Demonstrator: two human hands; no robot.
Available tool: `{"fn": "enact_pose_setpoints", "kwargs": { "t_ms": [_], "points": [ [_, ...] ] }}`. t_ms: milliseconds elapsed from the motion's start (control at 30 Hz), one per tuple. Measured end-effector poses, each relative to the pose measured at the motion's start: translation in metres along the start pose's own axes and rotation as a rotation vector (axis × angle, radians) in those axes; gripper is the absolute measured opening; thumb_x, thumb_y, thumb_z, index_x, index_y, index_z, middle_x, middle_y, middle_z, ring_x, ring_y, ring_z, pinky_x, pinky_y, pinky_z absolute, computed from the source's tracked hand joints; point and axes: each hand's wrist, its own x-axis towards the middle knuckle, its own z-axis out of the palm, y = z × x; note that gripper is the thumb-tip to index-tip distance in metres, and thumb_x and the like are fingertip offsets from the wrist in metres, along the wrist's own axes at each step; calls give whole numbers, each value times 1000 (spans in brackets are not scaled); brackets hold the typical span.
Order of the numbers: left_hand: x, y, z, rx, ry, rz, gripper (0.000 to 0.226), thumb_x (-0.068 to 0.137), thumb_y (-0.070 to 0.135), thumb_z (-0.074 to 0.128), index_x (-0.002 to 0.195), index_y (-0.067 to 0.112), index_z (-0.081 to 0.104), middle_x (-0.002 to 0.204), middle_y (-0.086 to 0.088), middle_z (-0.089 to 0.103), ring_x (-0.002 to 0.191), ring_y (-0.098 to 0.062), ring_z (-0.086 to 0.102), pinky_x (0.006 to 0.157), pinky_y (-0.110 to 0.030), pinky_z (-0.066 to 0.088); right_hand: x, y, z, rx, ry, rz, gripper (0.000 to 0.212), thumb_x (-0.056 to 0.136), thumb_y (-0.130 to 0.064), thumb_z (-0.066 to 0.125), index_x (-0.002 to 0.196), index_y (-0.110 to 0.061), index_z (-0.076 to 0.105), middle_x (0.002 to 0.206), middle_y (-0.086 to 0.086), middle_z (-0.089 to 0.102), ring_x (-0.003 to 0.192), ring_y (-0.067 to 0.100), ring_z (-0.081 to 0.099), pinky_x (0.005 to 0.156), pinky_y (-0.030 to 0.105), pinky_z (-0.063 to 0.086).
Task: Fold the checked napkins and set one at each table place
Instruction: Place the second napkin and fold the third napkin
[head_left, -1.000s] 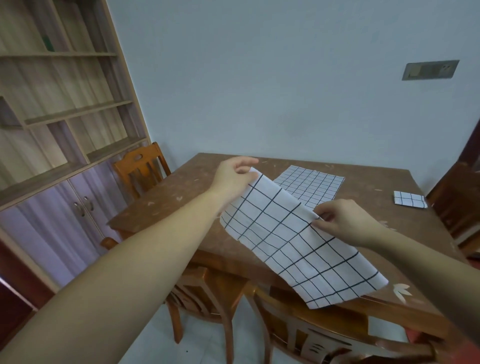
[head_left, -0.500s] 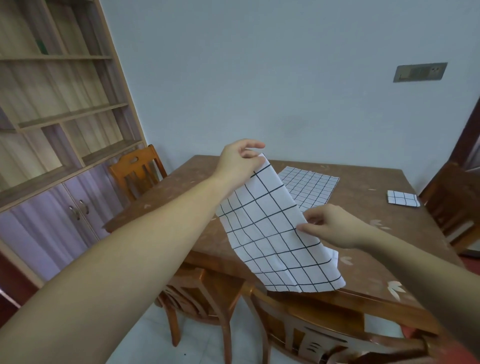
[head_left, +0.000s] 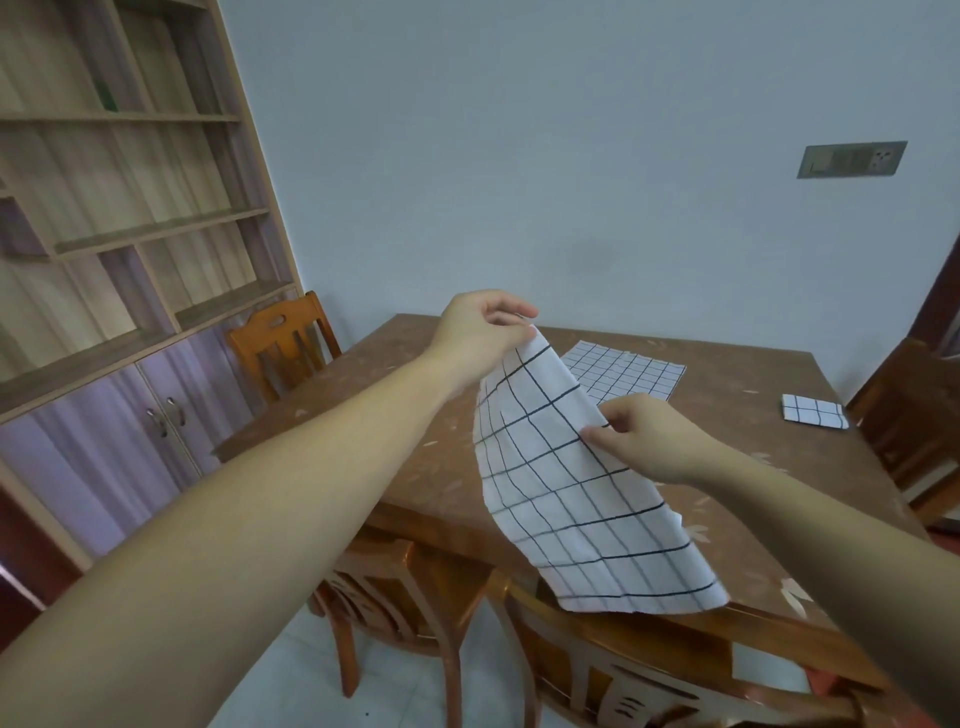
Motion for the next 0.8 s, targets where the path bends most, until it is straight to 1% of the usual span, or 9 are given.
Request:
{"fn": "enact_pose_setpoints", "kwargs": {
  "t_ms": [100, 167, 233, 300, 367, 467, 533, 667, 800],
  "points": [
    [2, -11, -6, 130, 75, 12, 19, 85, 7, 65, 92, 23, 71, 85, 4, 69, 77, -6, 62, 74, -21, 46, 1, 2, -8, -44, 57, -11, 33, 95, -28, 55, 64, -16, 57, 60, -1, 48, 59, 15, 46, 56, 30, 35],
    [1, -16, -7, 461, 76, 155, 25, 83, 15, 63, 102, 29, 69, 105, 6, 66, 101, -12, 58, 91, -30, 41, 3, 2, -13, -86, 55, -21, 40, 95, -28, 56, 57, -20, 45, 57, -2, 43, 57, 16, 42, 54, 31, 31],
    [-6, -9, 1, 802, -77, 374, 33, 82, 27, 61, 114, 35, 65, 119, 12, 62, 121, -13, 49, 104, -37, 31, 6, 1, -16, -159, 23, -48, 42, 95, -30, 56, 58, -18, 41, 57, -2, 42, 57, 17, 41, 54, 32, 28],
    [-15, 2, 18, 978, -308, 491, 37, 86, 38, 58, 123, 36, 60, 127, 15, 59, 129, -11, 43, 108, -38, 22, 9, -3, -17, -218, -9, -82, 43, 95, -31, 56, 59, -16, 37, 56, -1, 39, 58, 19, 38, 53, 32, 25],
    [-19, 6, 33, 1049, -463, 466, 40, 90, 45, 55, 127, 32, 57, 122, 12, 60, 121, -12, 49, 100, -35, 31, 11, -7, -19, -223, -17, -110, 45, 95, -31, 56, 58, -16, 34, 56, -1, 36, 56, 18, 34, 53, 33, 23],
    [-15, 4, 37, 952, -501, 341, 25, 93, 38, 57, 114, 27, 65, 98, 10, 58, 102, -17, 56, 69, -30, 38, 9, -3, -25, -233, -29, -145, 45, 94, -30, 58, 56, -17, 36, 55, -2, 35, 55, 16, 33, 53, 32, 24],
    [-9, -1, 32, 968, -493, 390, 16, 92, 31, 59, 102, 24, 69, 93, 9, 61, 97, -17, 56, 69, -30, 38, 6, 5, -29, -251, -65, -157, 46, 94, -31, 58, 56, -17, 36, 53, -3, 33, 52, 14, 30, 53, 32, 25],
    [-4, -4, 19, 1016, -464, 377, 11, 91, 30, 61, 97, 25, 70, 84, 13, 56, 85, -13, 49, 67, -27, 35, -2, 26, -33, -387, -175, -81, 48, 94, -35, 57, 56, -15, 34, 54, -1, 32, 52, 15, 29, 52, 31, 26],
    [-2, -8, 12, 1108, -450, 305, 7, 89, 28, 60, 82, 31, 60, 84, 9, 57, 87, -19, 57, 67, -28, 40, -9, 39, -33, -417, -226, -63, 49, 95, -32, 56, 56, -15, 30, 54, 0, 28, 53, 17, 26, 52, 31, 23]
  ]
}}
